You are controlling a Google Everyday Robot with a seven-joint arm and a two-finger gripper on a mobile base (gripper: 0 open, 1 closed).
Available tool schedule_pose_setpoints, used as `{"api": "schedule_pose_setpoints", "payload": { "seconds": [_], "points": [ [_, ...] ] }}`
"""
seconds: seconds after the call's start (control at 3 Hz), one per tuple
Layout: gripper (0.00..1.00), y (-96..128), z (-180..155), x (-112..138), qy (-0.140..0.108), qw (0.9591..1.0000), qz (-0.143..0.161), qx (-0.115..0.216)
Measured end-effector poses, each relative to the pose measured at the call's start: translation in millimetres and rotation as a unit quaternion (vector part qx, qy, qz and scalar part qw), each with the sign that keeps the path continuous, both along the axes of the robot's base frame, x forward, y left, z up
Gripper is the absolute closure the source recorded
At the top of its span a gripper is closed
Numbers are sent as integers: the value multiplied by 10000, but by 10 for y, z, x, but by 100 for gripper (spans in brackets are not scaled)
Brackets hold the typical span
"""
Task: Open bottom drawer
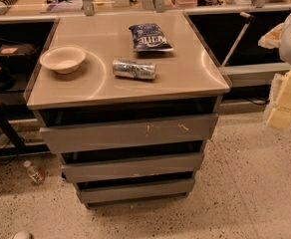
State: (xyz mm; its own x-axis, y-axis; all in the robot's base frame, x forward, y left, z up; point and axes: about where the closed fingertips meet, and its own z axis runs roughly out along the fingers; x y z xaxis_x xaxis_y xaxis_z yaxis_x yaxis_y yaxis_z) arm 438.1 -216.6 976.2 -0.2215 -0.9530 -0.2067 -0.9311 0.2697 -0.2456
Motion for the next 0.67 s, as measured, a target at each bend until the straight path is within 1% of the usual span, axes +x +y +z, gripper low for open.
{"api": "schedule_pose_setpoints", "payload": {
  "seconds": [0.33, 0.67],
  "points": [
    [0, 0, 0, 0, 0, 10000, 0, 0],
    [0, 23, -48, -15, 22, 9999, -21, 126]
  ]
}}
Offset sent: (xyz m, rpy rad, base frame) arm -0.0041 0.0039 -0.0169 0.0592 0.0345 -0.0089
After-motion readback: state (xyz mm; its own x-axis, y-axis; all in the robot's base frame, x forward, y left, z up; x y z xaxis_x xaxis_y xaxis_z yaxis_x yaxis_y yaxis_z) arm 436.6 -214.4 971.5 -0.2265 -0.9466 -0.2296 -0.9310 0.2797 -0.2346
